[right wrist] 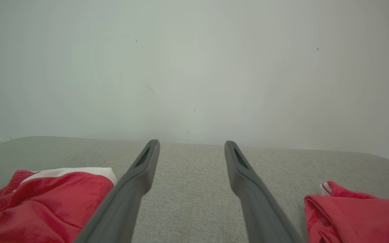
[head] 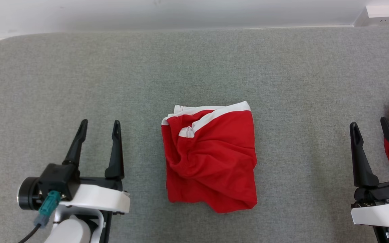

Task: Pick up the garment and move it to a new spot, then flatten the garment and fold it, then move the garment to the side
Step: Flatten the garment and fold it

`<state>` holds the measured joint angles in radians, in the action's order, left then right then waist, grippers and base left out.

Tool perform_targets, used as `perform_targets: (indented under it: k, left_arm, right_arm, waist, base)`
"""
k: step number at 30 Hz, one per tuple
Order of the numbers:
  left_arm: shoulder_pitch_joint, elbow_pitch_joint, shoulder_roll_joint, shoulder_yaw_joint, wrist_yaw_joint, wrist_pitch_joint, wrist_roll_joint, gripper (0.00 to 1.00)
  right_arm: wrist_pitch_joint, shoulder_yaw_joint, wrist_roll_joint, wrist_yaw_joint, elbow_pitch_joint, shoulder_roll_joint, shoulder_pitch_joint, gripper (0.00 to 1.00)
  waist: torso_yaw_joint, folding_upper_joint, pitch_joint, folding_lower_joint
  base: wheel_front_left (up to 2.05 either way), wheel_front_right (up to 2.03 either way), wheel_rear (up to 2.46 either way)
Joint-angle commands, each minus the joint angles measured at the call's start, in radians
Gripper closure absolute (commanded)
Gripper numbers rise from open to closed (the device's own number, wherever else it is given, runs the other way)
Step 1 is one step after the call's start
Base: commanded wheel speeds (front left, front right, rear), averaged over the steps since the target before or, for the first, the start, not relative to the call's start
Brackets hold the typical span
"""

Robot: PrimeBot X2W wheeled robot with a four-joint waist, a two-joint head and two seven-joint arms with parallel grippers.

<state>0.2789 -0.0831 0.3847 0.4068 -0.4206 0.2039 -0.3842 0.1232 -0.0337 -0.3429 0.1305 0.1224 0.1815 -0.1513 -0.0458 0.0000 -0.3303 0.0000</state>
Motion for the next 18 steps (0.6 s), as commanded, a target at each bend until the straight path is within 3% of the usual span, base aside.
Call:
perform_targets:
  k: [1, 8, 9, 10, 11, 18]
  left_arm:
    - [-0.006, -0.001, 0.007, 0.0, -0.002, -0.001, 0.004, 0.0]
    - [-0.003, -0.001, 0.005, 0.003, -0.002, 0.002, 0.001, 0.0]
    - [-0.001, -0.001, 0.006, 0.004, -0.002, 0.003, 0.001, 0.0]
    - [0.0, -0.002, 0.006, 0.005, -0.002, 0.003, 0.001, 0.0]
    - [0.003, -0.002, 0.006, 0.006, -0.001, 0.003, 0.001, 0.0]
    - [0.026, 0.003, -0.006, 0.019, 0.005, 0.009, 0.005, 0.0]
  right_arm:
    - [-0.001, 0.004, 0.001, 0.0, 0.005, -0.002, 0.011, 0.0]
    - [-0.024, -0.006, -0.006, 0.0, 0.002, 0.004, 0.009, 0.0]
    - [-0.024, -0.013, -0.012, 0.0, -0.001, 0.002, 0.004, 0.05]
    - [-0.03, -0.021, -0.014, 0.0, -0.005, 0.001, -0.006, 0.6]
    - [-0.035, -0.034, -0.019, 0.0, -0.012, -0.001, -0.015, 1.0]
    - [-0.069, -0.273, -0.069, 0.0, -0.121, -0.014, -0.133, 1.0]
  waist:
    - [0.001, 0.0, 0.001, 0.0]
    - [0.004, 0.0, 0.003, 0.0]
    - [0.004, 0.0, 0.002, 0.0]
    - [0.005, 0.0, 0.002, 0.0]
    - [0.007, 0.0, 0.001, 0.0]
    - [0.035, 0.0, -0.014, 0.0]
  base:
    - [0.0, 0.0, 0.0]
    - [0.0, 0.0, 0.0]
    - [0.0, 0.0, 0.0]
    - [0.0, 0.0, 0.0]
    - [0.0, 0.0, 0.0]
    - [0.0, 0.0, 0.0]
